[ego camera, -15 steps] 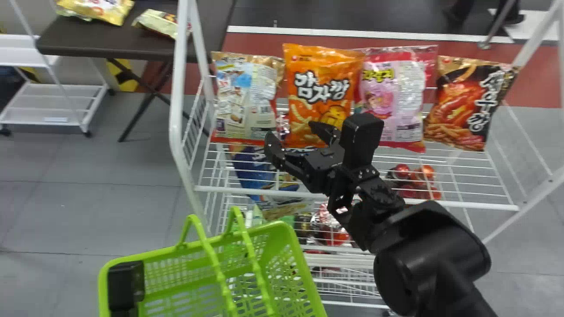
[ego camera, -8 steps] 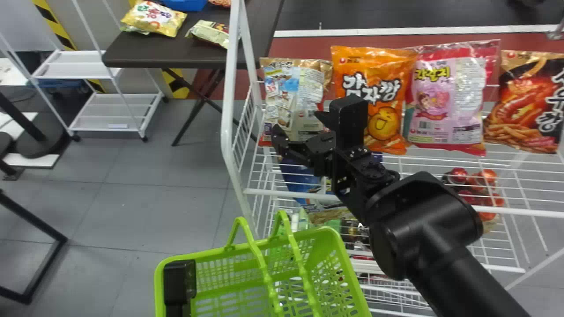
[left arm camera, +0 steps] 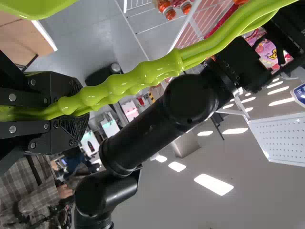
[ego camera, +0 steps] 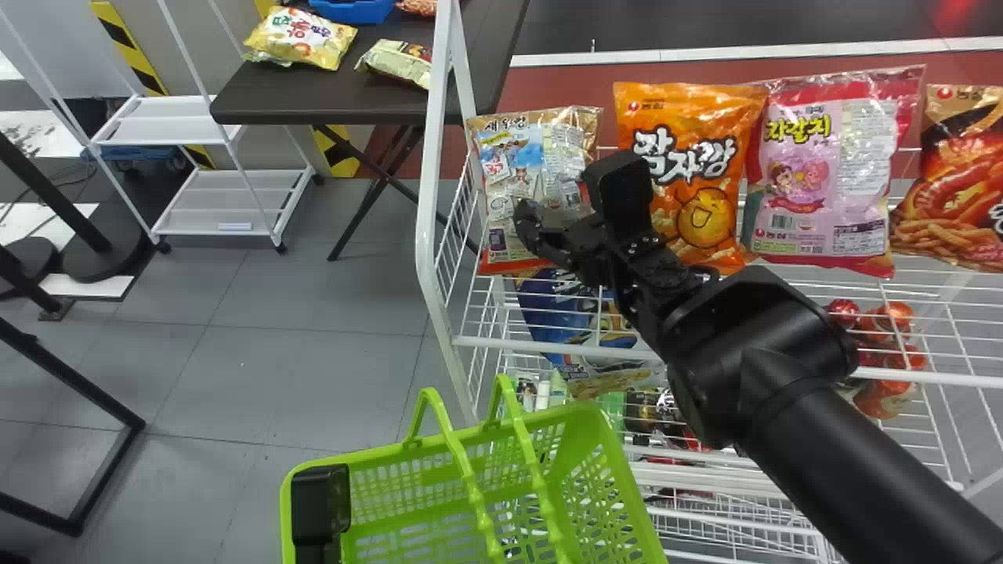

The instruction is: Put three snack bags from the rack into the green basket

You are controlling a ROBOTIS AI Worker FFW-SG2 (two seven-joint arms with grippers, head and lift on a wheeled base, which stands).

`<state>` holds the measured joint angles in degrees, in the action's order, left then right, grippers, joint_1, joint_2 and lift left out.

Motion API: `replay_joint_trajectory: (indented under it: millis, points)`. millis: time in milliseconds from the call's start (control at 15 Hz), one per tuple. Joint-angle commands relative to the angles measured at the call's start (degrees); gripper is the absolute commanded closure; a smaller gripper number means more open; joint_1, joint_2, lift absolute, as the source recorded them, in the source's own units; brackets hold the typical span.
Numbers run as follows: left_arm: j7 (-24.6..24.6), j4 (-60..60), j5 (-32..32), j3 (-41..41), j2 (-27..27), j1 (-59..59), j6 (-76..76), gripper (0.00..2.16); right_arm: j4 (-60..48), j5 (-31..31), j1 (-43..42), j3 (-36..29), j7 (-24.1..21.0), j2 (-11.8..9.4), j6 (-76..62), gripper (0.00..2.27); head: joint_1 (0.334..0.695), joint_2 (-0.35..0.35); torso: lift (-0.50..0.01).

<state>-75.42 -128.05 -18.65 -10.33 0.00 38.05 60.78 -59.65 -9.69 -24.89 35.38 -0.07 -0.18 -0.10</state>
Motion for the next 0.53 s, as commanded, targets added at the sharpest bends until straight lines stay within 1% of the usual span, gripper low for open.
replay_joint_trajectory:
  millis: [0, 67, 133, 200, 267, 467]
  points:
    - [0.00, -0.01, -0.16, -0.22, -0.15, 0.01, 0.00, 2.15, 0.76, -0.07, -0.34, 0.22, 2.70, 0.23, -0.82, 1.09, 0.695, 0.158, 0.000]
    - [-0.17, -0.01, -0.43, -0.48, -0.15, 0.01, 0.00, 2.15, 0.76, -0.42, -0.25, 0.04, 3.06, 0.23, -1.17, 1.72, 0.695, 0.162, 0.000]
    - [-0.26, -0.01, -0.43, -0.57, -0.15, 0.01, 0.00, 2.15, 0.76, -0.60, -0.25, -0.31, 3.14, 0.23, -0.64, 2.07, 0.695, 0.169, 0.000]
    - [-0.35, -0.01, -0.60, -0.66, -0.15, 0.01, 0.00, 2.15, 0.59, -0.69, -0.16, -0.84, 3.85, 0.23, -0.29, 2.20, 0.695, 0.174, 0.000]
    - [-0.35, 0.08, -1.04, -0.92, -0.15, 0.01, 0.00, 2.15, -0.03, -0.69, 0.28, -1.10, 3.93, 0.23, -0.29, 2.25, 0.695, 0.174, 0.000]
    - [-0.70, 0.25, -2.01, -1.62, -0.15, 0.01, 0.00, 2.15, -6.53, -0.33, 4.41, -3.47, 4.11, 0.23, 2.52, 2.25, 0.695, 0.176, 0.000]
